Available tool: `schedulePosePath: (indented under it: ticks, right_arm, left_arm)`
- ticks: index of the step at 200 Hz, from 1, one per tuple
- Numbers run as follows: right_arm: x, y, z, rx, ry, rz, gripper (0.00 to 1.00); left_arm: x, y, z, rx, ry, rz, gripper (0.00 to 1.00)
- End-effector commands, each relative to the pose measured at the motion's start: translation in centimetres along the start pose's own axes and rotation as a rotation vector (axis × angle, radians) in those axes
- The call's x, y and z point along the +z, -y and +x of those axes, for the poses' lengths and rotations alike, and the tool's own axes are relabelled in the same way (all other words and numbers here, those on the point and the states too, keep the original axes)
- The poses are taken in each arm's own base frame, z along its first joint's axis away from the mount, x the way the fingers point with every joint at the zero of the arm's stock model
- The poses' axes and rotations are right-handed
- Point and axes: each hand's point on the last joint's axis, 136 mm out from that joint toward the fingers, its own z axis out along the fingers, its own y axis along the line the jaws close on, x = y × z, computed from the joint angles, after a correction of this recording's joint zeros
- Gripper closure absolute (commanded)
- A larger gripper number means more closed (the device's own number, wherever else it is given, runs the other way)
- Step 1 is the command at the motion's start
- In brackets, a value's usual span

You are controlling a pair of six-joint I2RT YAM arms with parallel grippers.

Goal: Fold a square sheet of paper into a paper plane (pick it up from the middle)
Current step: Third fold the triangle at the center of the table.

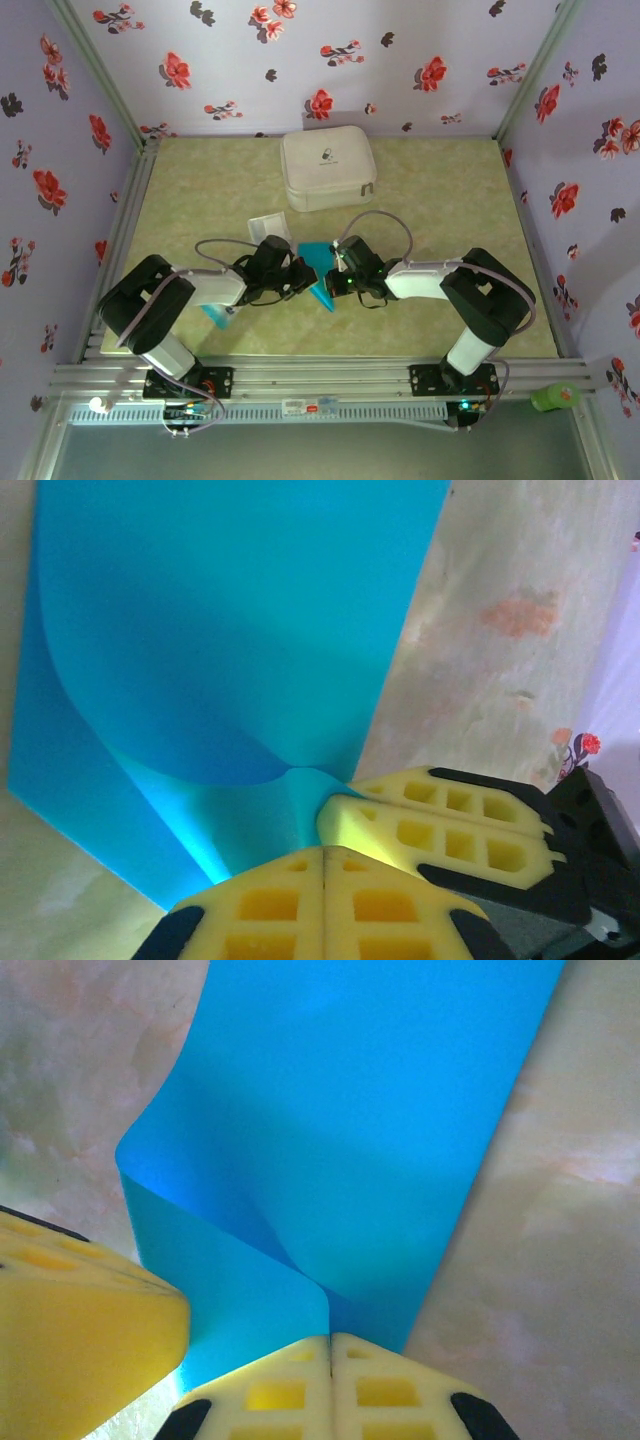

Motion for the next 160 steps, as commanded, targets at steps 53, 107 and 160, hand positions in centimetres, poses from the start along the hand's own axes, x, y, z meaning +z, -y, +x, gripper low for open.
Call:
schedulePosePath:
  ticks: [53, 107, 160]
  right_arm:
    - [0.4, 2.0, 1.7, 0.022, -0.042, 0.07, 1.0]
    - [0.2, 1.5, 1.1, 0.026, -0.03, 0.055, 1.0]
    - [-4.2, 1.4, -2.1, 0.096, 0.06, 0.14, 0.57]
  left_arm:
    - [0.9, -3.0, 0.8, 0.002, -0.033, -0.108, 1.0]
    - [0.8, -4.3, 1.1, 0.005, -0.035, -0.148, 1.0]
    - [0.9, -4.7, 1.1, 0.007, -0.038, -0.165, 1.0]
